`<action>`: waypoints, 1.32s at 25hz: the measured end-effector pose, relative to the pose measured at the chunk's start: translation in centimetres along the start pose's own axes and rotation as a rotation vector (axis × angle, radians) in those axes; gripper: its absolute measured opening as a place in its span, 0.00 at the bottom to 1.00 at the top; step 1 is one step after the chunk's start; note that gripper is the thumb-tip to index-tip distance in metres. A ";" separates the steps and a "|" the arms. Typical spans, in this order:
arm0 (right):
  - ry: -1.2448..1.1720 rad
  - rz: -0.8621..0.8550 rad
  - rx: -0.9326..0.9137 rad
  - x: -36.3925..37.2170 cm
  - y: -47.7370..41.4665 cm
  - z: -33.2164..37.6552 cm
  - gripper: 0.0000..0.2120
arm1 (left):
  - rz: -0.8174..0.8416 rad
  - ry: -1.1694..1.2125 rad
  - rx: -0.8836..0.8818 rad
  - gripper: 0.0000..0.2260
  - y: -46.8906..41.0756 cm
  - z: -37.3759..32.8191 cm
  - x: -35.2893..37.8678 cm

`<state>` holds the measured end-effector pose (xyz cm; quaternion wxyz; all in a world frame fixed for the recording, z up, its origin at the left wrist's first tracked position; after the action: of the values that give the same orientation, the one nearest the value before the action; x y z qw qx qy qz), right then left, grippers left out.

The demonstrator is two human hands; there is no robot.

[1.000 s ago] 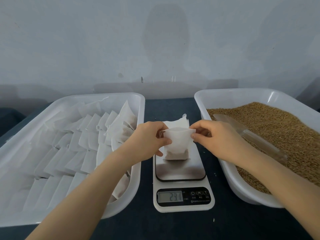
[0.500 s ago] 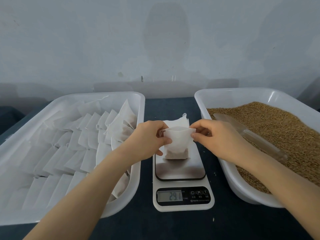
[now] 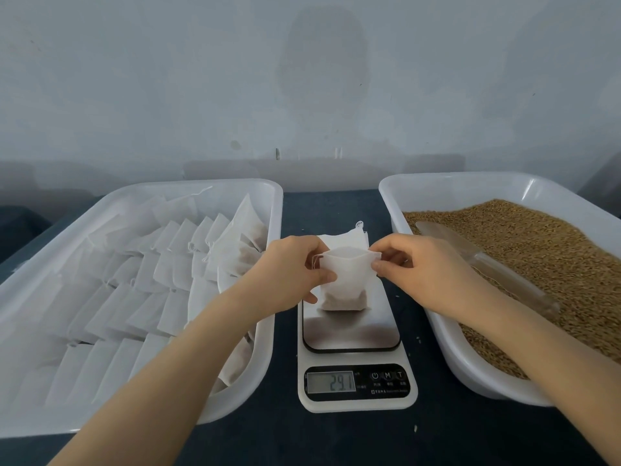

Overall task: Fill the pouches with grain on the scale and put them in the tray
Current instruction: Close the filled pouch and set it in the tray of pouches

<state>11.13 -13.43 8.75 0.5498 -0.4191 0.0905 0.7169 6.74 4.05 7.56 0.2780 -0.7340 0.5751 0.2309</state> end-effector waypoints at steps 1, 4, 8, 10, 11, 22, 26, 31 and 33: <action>-0.005 -0.001 0.001 0.0 0.0 0.0 0.05 | 0.007 0.001 -0.003 0.06 0.0 0.0 0.0; -0.030 0.004 -0.002 0.1 0.2 0.2 0.02 | 0.068 -0.098 0.019 0.09 0.2 -0.2 0.5; -0.107 0.032 -0.012 0.5 0.4 0.6 0.02 | 0.077 -0.215 0.081 0.07 0.6 -0.7 1.3; -0.120 0.030 -0.019 0.5 0.3 0.8 0.03 | 0.045 -0.169 0.075 0.11 0.6 -0.6 1.1; -0.117 0.044 -0.015 0.5 0.3 0.8 0.04 | 0.041 -0.124 0.078 0.10 0.5 -0.6 1.1; -0.021 0.159 -0.001 1.4 0.4 0.6 0.08 | 0.073 0.112 0.016 0.10 0.9 -0.7 0.8; -0.009 0.169 -0.006 1.4 0.6 0.9 0.10 | 0.111 -0.021 0.028 0.14 1.1 -1.3 1.2; -0.155 0.079 0.024 0.7 0.5 1.2 0.03 | -0.012 0.113 -0.087 0.14 -0.1 -0.6 -1.9; -0.168 0.094 0.037 0.8 0.6 1.1 0.05 | -0.170 0.060 -0.108 0.18 -1.9 0.1 -5.6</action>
<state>10.06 -12.43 8.69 0.5290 -0.3426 0.0768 0.7726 7.25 8.50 11.45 0.2392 -0.8005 0.5057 0.2151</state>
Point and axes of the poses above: each hand's wrist, its own y-axis away from the middle knuckle, its own x-axis out of the palm, z = x × y, the point moved 6 cm from there along -y, towards the middle knuckle, and after that the axes turned 10 degrees about -z, right-handed, at the moved point
